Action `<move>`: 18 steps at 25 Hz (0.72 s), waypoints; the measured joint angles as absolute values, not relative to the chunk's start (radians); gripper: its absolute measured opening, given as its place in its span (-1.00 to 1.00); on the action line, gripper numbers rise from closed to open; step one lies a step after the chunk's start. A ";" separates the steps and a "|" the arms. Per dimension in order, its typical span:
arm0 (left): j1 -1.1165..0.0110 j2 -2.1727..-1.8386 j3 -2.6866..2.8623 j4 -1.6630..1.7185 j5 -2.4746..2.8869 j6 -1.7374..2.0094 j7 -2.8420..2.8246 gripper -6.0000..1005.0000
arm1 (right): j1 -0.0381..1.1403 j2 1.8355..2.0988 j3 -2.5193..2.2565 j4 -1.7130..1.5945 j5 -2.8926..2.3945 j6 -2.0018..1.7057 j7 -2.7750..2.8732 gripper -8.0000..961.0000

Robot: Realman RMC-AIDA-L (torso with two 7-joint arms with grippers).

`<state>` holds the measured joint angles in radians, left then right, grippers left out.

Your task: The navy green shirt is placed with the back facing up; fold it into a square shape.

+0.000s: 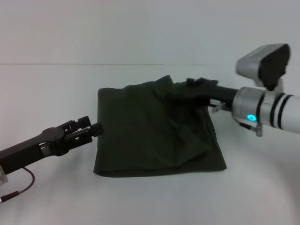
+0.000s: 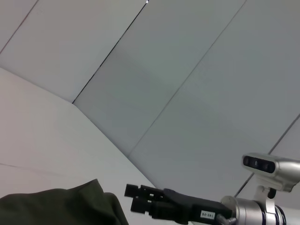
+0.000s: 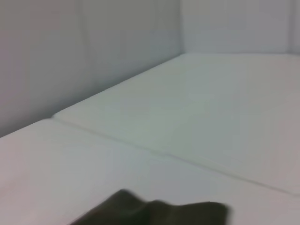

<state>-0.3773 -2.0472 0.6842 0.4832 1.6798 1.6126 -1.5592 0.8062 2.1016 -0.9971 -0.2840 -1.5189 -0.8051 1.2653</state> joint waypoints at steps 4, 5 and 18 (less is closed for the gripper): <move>-0.377 -2.049 0.684 0.483 1.679 1.616 -1.562 0.83 | 0.714 2.098 -0.997 -0.355 -1.418 -0.757 1.266 0.91; -0.377 -2.049 0.684 0.483 1.678 1.617 -1.562 0.83 | 0.692 2.097 -0.997 -0.368 -1.389 -0.766 1.266 0.91; -0.388 -2.052 0.684 0.483 1.678 1.629 -1.563 0.83 | 0.588 2.099 -1.081 -0.439 -1.313 -1.045 1.251 0.91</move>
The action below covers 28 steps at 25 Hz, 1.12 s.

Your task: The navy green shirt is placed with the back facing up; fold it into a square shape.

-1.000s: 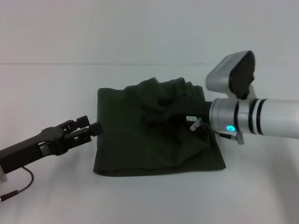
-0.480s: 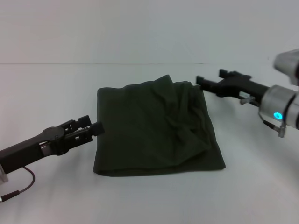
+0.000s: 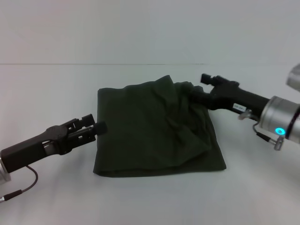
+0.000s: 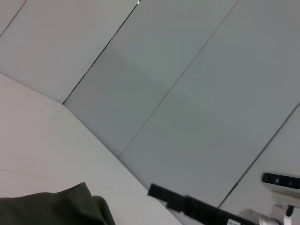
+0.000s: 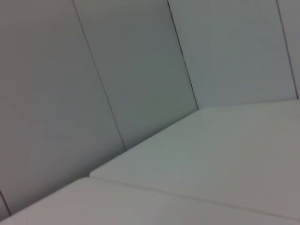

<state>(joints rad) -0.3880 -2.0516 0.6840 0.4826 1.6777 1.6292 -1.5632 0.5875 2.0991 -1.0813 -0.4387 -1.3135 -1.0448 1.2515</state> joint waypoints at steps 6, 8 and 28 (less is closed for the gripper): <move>-0.388 -2.055 0.684 0.479 1.679 1.630 -1.563 0.83 | 0.634 2.098 -1.326 -0.531 -1.327 -0.881 1.400 0.91; -0.388 -2.055 0.685 0.478 1.680 1.629 -1.564 0.83 | 0.627 2.095 -1.393 -0.634 -1.391 -0.825 1.527 0.91; -0.407 -2.042 0.697 0.495 1.722 1.628 -1.564 0.83 | 1.088 2.119 -1.243 -0.993 -2.786 -1.330 2.852 0.88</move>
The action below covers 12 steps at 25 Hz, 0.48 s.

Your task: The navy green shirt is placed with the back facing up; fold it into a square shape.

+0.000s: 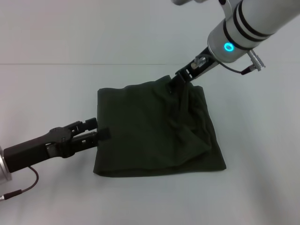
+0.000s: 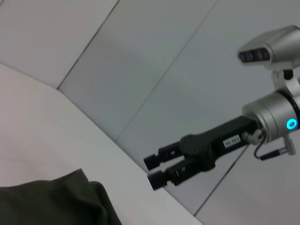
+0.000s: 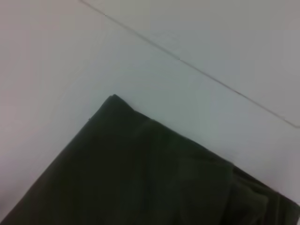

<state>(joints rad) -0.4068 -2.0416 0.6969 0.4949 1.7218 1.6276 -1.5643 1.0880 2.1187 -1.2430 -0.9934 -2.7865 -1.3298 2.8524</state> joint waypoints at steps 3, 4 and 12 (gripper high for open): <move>-0.409 -2.042 0.698 0.495 1.731 1.629 -1.563 0.83 | 1.097 2.120 -1.246 -0.962 -2.783 -1.303 2.854 0.88; -0.409 -2.042 0.698 0.495 1.731 1.629 -1.563 0.83 | 1.102 2.118 -1.257 -0.936 -2.774 -1.280 2.854 0.88; -0.412 -2.047 0.698 0.495 1.736 1.630 -1.559 0.83 | 1.128 2.110 -1.385 -0.786 -2.674 -1.095 2.855 0.87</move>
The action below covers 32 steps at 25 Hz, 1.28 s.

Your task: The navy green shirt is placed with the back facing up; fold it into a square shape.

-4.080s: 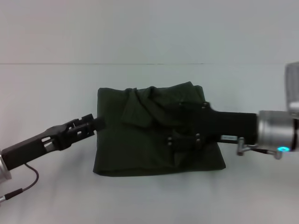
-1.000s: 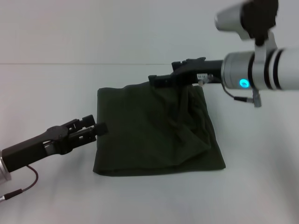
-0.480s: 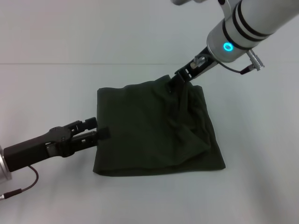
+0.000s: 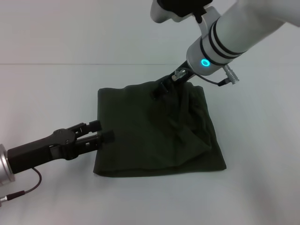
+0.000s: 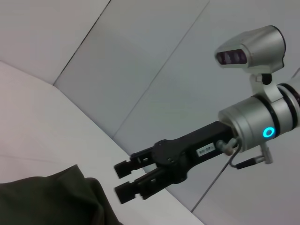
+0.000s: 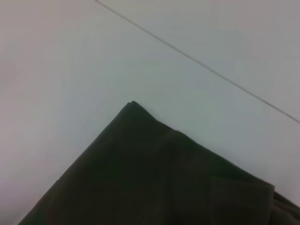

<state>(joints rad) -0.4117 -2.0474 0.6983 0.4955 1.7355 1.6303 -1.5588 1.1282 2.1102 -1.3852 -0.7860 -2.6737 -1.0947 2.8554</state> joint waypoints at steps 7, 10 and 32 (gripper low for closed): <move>-0.414 -2.053 0.695 0.496 1.736 1.631 -1.562 0.83 | 1.151 2.112 -1.410 -0.654 -2.670 -0.932 2.862 0.86; -0.413 -2.054 0.698 0.495 1.737 1.633 -1.564 0.83 | 1.152 2.115 -1.418 -0.617 -2.665 -0.884 2.862 0.85; -0.407 -2.059 0.698 0.490 1.736 1.647 -1.563 0.83 | 1.150 2.111 -1.516 -0.528 -2.606 -0.739 2.866 0.83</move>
